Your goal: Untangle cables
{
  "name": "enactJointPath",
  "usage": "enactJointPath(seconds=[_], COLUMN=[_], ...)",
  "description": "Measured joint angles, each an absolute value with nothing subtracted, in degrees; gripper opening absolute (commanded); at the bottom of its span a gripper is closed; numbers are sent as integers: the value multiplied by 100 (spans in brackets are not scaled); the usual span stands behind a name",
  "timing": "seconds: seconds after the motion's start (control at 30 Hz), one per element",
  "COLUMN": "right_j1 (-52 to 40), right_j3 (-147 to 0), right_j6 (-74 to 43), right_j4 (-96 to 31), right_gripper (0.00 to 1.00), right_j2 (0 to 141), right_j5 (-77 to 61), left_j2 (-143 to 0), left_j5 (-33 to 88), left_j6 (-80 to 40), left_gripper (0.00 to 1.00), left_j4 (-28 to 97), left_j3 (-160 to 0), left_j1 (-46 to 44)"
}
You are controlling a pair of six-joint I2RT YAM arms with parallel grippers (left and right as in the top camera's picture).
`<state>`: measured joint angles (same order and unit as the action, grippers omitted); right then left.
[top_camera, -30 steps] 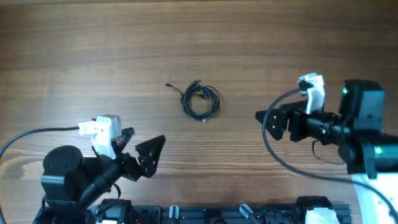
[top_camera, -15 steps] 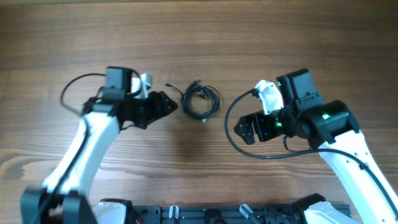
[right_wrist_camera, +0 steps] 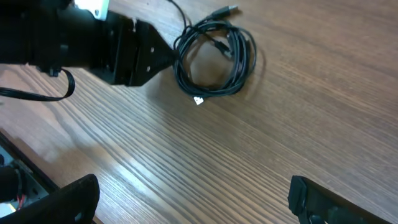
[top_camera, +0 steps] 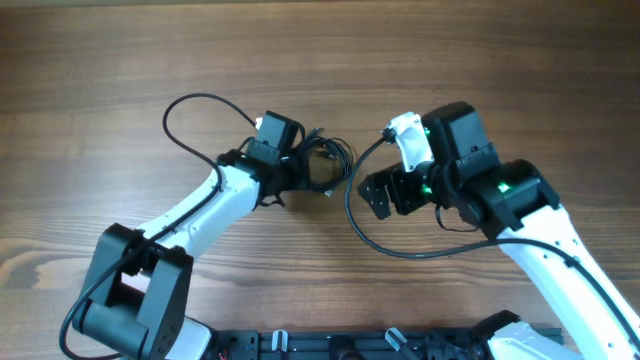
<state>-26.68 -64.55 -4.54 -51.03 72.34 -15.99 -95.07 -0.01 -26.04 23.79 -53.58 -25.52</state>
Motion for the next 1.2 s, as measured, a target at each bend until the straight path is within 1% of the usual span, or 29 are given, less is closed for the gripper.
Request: enactJointPath(seconds=[0.07, 0.27, 0.43, 0.57, 0.7, 0.73, 0.8, 0.87, 0.93, 1.07, 1.1, 1.17, 1.2], right_j1=[-2768, -3070, -3072, -3072, -3072, -3072, -3072, -3072, -3072, -3072, -3072, -3072, -3072], right_j3=[-6455, -6455, -6455, -6455, -6455, -6455, -6455, -6455, -6455, -6455, -6455, -6455, -6455], right_j6=[-454, -454, -454, -454, -454, -454, -454, -454, -454, -454, -454, -454, -454], right_j4=[-5078, -5002, -4984, -4982, -4982, -4982, -4984, -5006, -5028, -5061, -5076, -5103, -5109], right_gripper=[99, 100, 99, 100, 100, 99, 100, 100, 100, 100, 99, 100, 100], right_j2=[7397, 7533, 7533, 7533, 7533, 7533, 7533, 7533, 7533, 7533, 7533, 7533, 7533], right_j5=[-1597, -1597, -1597, -1597, -1597, -1597, -1597, -1597, -1597, -1597, -1597, -1597, -1597], left_j2=[-9507, -9507, -9546, -9859, -10053, -10053, -10053, -10053, -10053, -10053, -10053, -10053, -10053], left_j5=[-252, -471, -489, -491, -489, -491, -489, -491, -489, -489, -489, -489, -489], left_j6=[-2604, -2606, -2694, -3079, -3253, -3269, -3308, -3332, -3354, -3365, -3365, -3374, -3387], left_gripper=[60, 59, 54, 53, 50, 48, 39, 38, 32, 32, 30, 20, 18], left_j4=[2241, 1848, 1621, 1509, 1490, 1494, 1483, 1476, 1472, 1472, 1472, 1472, 1472], left_j3=[-5360, -5363, -5363, -5365, -5365, -5365, -5365, -5365, -5365, -5365, -5365, -5365, -5365], left_j1=[-2561, -2565, -2720, -2779, -2849, -2849, -2849, -2849, -2851, -2851, -2851, -2851, -2851])
